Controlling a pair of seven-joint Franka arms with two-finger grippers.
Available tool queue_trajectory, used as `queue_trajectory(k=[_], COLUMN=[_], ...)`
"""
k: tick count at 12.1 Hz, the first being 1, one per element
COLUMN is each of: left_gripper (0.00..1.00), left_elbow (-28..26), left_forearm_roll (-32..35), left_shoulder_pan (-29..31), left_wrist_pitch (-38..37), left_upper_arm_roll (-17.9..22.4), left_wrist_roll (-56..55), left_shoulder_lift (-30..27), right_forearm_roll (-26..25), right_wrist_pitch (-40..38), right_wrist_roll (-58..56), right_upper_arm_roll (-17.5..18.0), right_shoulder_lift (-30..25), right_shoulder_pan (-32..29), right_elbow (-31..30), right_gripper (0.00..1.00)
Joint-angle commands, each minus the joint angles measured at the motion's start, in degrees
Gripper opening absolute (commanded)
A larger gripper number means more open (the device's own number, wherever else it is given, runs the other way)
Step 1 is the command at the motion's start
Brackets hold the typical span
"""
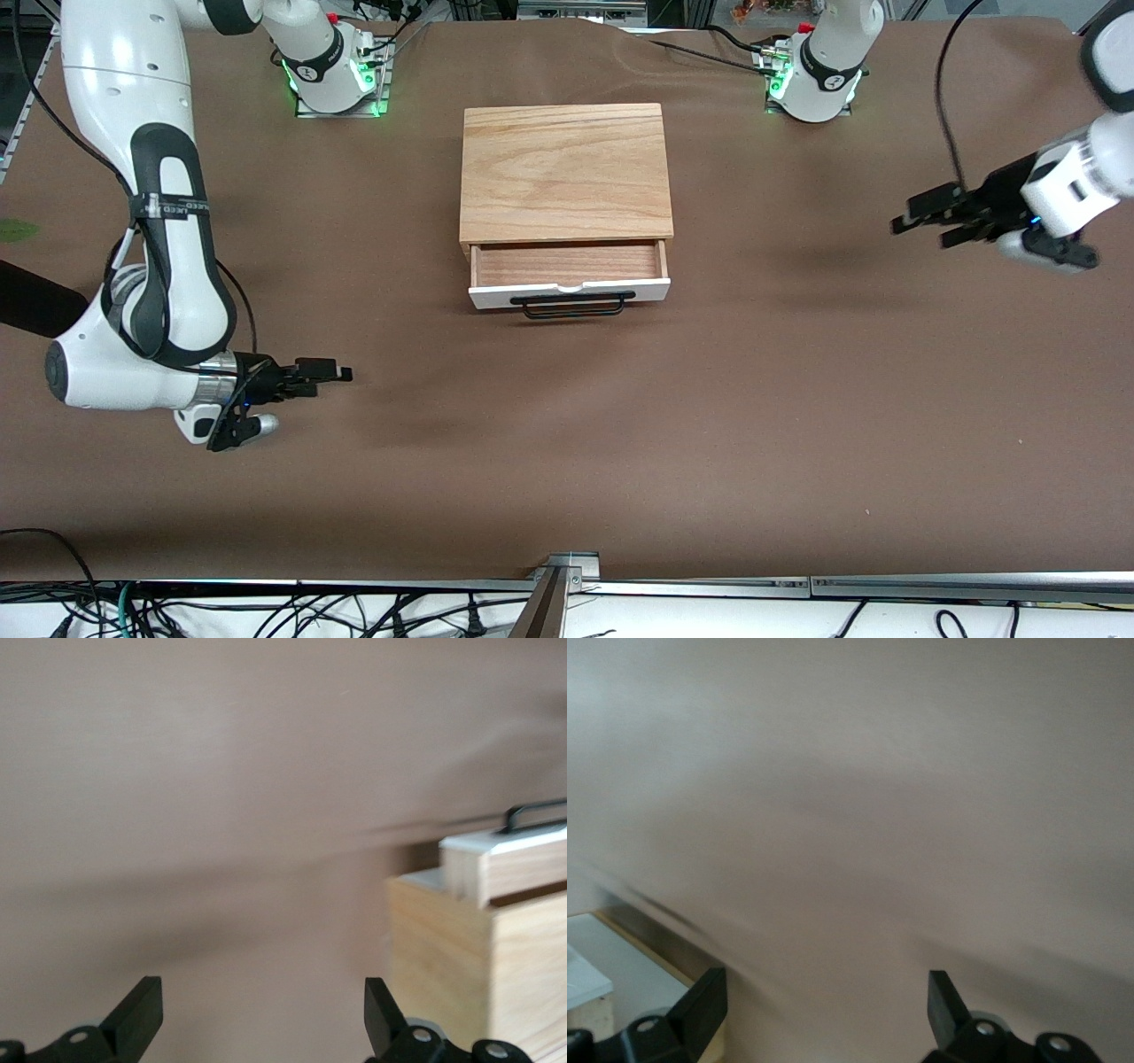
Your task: Pull top drawer with both arms simultaneously
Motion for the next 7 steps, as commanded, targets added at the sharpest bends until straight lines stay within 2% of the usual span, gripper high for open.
queue_trajectory(k=[1,3,4,5,7], left_gripper=[1.0,1.0,1.0,1.0,1.0], left_elbow=[6.1,8.4,8.8,9.0,9.1], left_forearm_roll=[9.5,18.8,20.5,20.5,18.7], left_shoulder_pan=[-0.4,-0.5,-0.5,-0.5,-0.5], left_wrist_pitch=[-5.2,-5.2,-5.3,-5.3,-5.2], left_upper_arm_roll=[0.2,-0.6,-1.8,-2.1,-2.5], left_wrist_roll=[-0.9,-0.2,0.0,0.2,0.6], left_shoulder_lift=[-0.9,-1.2,-1.2,-1.3,-1.0], right_forearm_roll=[-8.2,-12.0,-14.3,-17.4,-18.6], right_wrist_pitch=[-2.8,-4.9,-5.4,-5.6,-8.2], right_wrist_roll=[8.2,10.0,11.6,16.3,23.7], right_upper_arm_roll=[-0.3,-0.4,-0.4,-0.3,-0.4], right_shoulder_lift=[-3.7,-5.6,-6.6,-8.0,-9.7], right_shoulder_pan=[0.6,0.5,0.5,0.7,1.9], right_elbow=[-0.9,-1.0,-0.9,-0.9,-0.9], right_gripper=[1.0,1.0,1.0,1.0,1.0])
